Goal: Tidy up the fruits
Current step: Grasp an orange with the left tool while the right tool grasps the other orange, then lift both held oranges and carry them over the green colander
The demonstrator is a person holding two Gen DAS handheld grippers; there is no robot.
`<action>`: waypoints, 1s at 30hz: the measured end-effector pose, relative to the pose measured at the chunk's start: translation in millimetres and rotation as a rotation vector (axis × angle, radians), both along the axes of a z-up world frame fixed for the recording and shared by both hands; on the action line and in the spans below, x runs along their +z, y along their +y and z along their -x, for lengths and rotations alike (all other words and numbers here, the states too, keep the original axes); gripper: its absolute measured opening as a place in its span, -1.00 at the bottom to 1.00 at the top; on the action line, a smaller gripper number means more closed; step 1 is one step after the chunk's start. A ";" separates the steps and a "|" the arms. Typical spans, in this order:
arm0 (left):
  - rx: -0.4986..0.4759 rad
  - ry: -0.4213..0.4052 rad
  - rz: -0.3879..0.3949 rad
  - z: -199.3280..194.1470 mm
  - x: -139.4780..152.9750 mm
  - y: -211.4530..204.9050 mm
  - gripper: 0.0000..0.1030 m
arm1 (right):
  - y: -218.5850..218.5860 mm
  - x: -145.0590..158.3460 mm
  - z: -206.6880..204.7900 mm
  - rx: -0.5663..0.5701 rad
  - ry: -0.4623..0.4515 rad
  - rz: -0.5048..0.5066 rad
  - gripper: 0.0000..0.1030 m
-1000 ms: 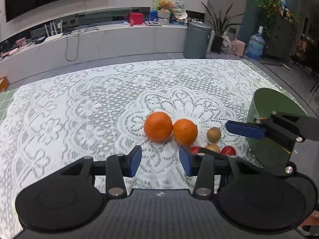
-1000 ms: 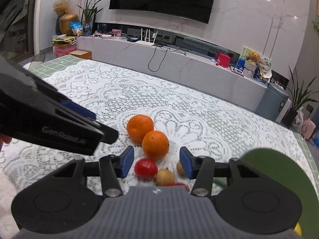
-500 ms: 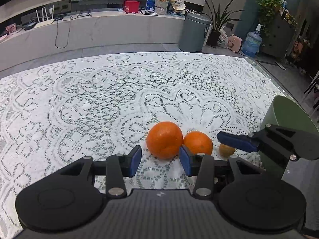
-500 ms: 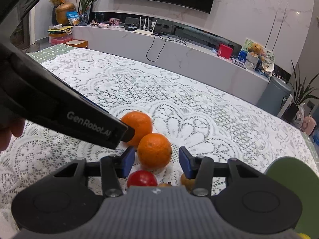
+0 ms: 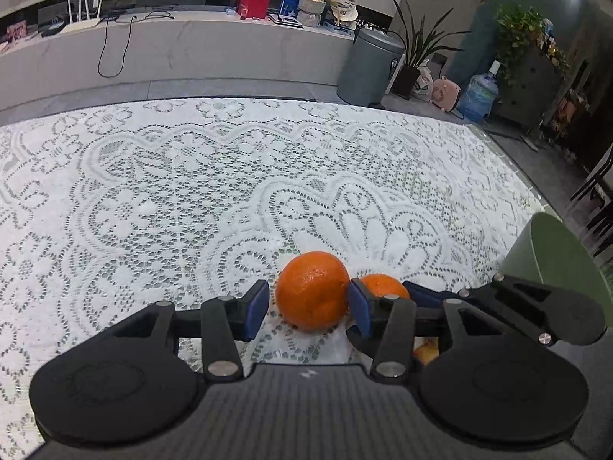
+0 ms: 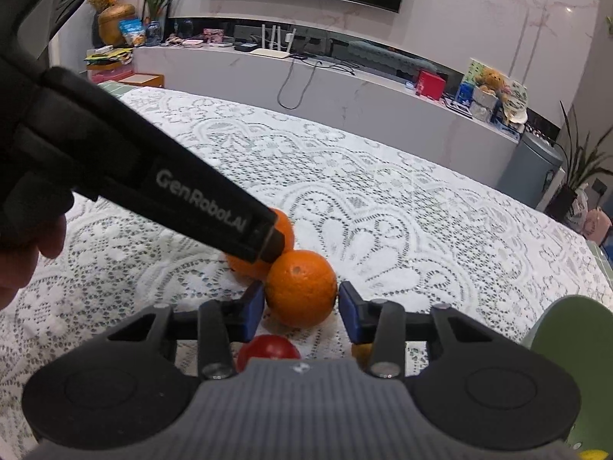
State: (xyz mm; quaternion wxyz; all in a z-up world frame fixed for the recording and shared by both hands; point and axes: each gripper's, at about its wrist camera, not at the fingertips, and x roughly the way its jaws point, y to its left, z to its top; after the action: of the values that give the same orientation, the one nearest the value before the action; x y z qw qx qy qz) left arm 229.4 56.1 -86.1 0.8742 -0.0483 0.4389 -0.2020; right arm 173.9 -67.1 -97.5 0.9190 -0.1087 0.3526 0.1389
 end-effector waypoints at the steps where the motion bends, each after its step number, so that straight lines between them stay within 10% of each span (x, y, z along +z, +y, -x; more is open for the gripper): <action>1: 0.003 0.006 0.012 -2.1 -0.8 0.7 0.10 | -1.7 0.1 -1.6 -0.007 0.003 -0.007 -0.24; 16: 0.103 0.094 0.245 -19.6 -22.4 15.1 -0.08 | -4.3 -0.4 -7.8 -0.059 0.019 -0.036 -0.26; 30: 0.192 0.023 0.178 9.3 11.7 21.7 -0.11 | -8.6 22.9 5.9 -0.043 -0.030 -0.050 -0.27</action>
State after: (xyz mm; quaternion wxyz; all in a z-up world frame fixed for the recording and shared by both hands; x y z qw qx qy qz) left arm 220.1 77.8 -74.4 0.8767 -0.1697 0.4225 -0.1549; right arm 168.0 -75.7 -74.6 0.9294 -0.0800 0.3374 0.1262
